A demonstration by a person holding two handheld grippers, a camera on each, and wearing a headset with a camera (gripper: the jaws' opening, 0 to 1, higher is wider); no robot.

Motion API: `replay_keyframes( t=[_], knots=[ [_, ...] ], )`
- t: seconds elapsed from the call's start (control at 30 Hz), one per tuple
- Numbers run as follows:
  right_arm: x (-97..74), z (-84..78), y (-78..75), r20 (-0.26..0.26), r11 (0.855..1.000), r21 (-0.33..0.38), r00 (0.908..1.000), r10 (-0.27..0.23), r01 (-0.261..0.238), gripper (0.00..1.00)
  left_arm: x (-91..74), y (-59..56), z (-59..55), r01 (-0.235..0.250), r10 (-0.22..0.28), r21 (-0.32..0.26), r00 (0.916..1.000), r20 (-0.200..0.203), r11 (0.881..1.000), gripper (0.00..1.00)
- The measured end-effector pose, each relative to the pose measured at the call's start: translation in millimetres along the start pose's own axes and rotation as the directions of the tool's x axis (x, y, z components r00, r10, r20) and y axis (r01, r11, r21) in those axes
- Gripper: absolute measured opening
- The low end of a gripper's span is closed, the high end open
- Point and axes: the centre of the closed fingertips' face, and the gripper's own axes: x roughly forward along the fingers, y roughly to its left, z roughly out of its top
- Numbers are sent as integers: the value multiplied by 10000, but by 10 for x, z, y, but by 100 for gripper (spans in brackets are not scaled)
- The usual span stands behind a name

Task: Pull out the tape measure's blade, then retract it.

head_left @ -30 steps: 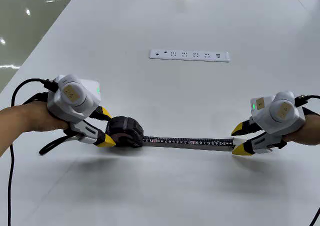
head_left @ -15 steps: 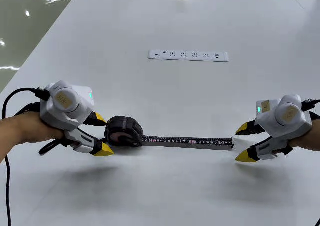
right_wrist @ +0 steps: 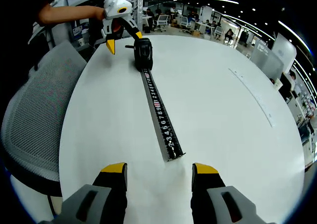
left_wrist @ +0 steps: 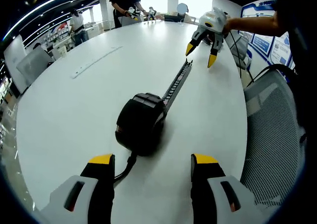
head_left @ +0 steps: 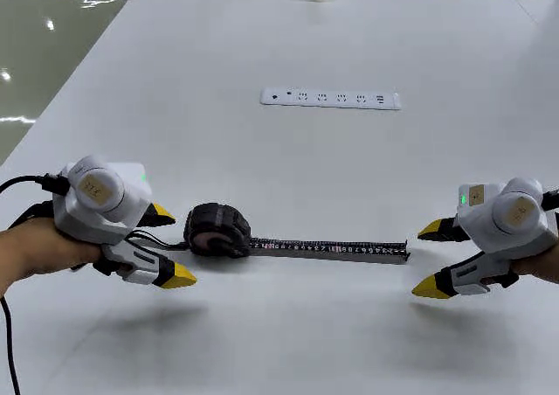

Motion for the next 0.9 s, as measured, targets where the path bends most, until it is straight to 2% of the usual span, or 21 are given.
replay_keyframes(
  t=[0.37, 0.5, 0.7, 0.9],
  knots=[
    [-74, 34, 115, 398, 9963, 780, 9985, -383, 351, 57, -51, -147, -18, -313, 341, -675, 9986, 408, 9972, 65],
    [-104, 59, 140, 585, 9925, 1109, 9965, -591, 523, 59, -71, -192, -15, -483, 557, -1057, 9961, 681, 9932, 67],
    [-113, 58, 185, 742, 9882, 1388, 9944, -753, 645, 63, -70, -270, -40, -491, 596, -1295, 9952, 781, 9904, 67],
    [-113, 60, 254, 832, 9837, 1622, 9923, -917, 773, 65, -72, -326, -8, -561, 719, -1520, 9924, 1001, 9868, 69]
  ],
)
